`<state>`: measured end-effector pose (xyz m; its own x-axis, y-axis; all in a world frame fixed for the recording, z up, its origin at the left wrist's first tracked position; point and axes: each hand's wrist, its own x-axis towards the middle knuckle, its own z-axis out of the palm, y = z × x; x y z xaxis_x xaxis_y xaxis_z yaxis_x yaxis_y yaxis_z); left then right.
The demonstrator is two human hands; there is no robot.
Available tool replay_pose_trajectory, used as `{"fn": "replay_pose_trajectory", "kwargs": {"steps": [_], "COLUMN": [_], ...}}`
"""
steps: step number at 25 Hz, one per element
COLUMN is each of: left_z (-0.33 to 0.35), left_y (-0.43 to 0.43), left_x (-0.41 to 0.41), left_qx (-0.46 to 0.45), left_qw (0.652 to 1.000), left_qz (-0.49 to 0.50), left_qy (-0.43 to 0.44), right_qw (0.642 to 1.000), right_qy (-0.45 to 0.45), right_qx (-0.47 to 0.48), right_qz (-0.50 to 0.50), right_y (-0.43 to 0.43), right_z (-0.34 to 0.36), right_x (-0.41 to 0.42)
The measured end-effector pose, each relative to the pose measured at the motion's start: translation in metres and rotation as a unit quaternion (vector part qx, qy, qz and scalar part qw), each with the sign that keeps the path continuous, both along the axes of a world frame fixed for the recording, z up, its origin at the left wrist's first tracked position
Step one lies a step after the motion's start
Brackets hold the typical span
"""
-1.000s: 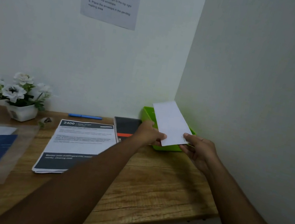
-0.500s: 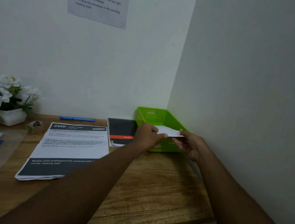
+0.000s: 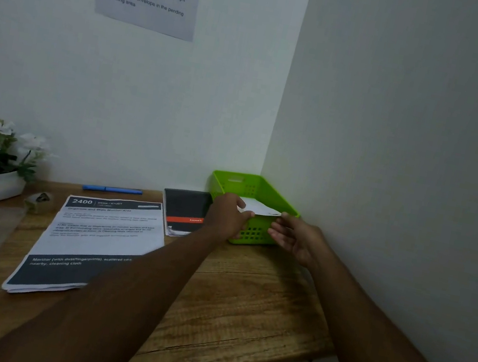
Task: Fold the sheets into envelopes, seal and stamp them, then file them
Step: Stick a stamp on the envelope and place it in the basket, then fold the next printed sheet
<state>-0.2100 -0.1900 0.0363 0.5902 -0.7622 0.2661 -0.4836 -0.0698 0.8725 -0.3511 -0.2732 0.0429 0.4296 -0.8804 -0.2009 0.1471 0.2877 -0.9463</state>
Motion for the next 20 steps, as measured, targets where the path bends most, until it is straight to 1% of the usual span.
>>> {"fn": "replay_pose_trajectory", "kwargs": {"steps": [2,8,10,13,17,20], "left_z": [-0.002,-0.014,-0.018,-0.022,-0.024,-0.024], "left_y": [0.004,0.033,0.049,0.075,0.115,0.148], "left_x": [0.000,0.014,0.021,0.033,0.050,0.070], "left_qx": [-0.011,-0.040,-0.031,-0.029,0.013,0.044], "left_qw": [1.000,0.995,0.995,0.996,0.993,0.987], "left_qz": [0.008,0.026,0.027,0.029,0.044,0.067], "left_qy": [-0.011,-0.088,-0.096,-0.084,-0.109,-0.136], "right_qw": [1.000,1.000,0.999,0.997,0.993,0.981], "right_qy": [0.009,0.023,0.036,0.054,0.067,0.115], "right_qx": [-0.008,-0.008,-0.016,-0.033,-0.052,-0.111], "right_qz": [-0.006,0.008,0.022,0.046,0.081,0.110], "right_y": [0.001,0.022,0.035,0.055,0.087,0.115], "right_z": [-0.004,-0.020,-0.022,-0.023,-0.022,-0.025], "right_x": [0.001,0.011,0.020,0.035,0.061,0.082]}}
